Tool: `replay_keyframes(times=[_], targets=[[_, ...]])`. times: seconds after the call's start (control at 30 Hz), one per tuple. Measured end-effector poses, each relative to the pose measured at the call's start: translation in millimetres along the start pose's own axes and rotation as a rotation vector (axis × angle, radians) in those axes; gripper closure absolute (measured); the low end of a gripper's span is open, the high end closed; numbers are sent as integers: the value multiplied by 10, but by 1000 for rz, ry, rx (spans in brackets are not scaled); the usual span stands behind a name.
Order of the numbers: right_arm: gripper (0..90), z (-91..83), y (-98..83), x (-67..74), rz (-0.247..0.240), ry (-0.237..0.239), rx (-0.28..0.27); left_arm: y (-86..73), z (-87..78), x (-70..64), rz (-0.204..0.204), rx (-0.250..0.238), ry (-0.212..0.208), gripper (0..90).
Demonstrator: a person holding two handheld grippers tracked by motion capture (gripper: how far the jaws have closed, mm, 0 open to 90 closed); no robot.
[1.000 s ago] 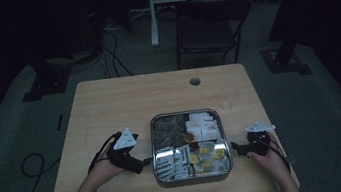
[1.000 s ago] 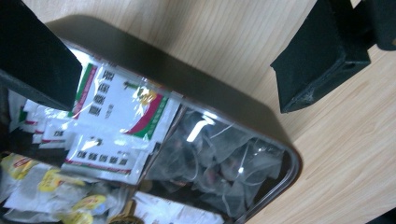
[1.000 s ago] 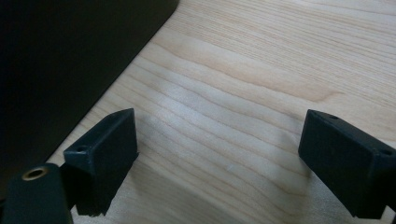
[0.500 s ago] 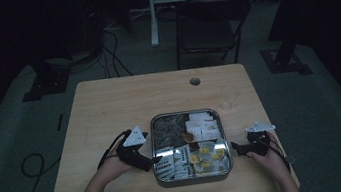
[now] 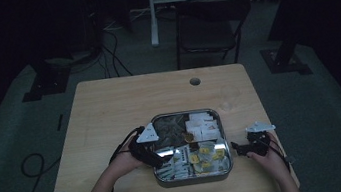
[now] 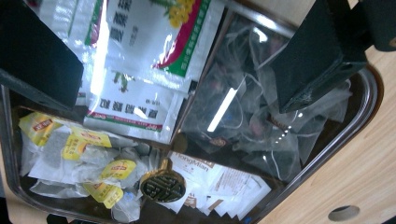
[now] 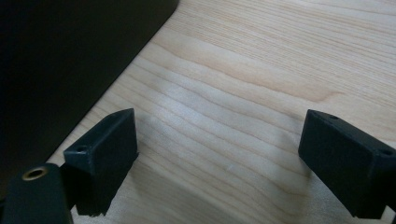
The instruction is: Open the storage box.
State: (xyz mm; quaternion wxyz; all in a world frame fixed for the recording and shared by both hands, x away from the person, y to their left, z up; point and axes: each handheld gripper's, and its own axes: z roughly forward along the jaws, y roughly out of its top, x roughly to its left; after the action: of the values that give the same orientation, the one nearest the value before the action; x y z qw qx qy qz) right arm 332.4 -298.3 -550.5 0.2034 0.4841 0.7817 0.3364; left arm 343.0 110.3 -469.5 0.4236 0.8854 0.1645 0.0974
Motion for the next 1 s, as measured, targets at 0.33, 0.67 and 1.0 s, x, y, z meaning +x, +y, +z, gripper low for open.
replay_keyframes(times=[0.33,0.67,1.0], targets=[[111,0,0,0,0,0,0,164,203,-30,28,8,-22,19],[111,0,0,0,0,0,0,268,368,-29,39,20,-54,19],[111,0,0,1,2,0,-1,400,510,-30,31,17,-73,19]])
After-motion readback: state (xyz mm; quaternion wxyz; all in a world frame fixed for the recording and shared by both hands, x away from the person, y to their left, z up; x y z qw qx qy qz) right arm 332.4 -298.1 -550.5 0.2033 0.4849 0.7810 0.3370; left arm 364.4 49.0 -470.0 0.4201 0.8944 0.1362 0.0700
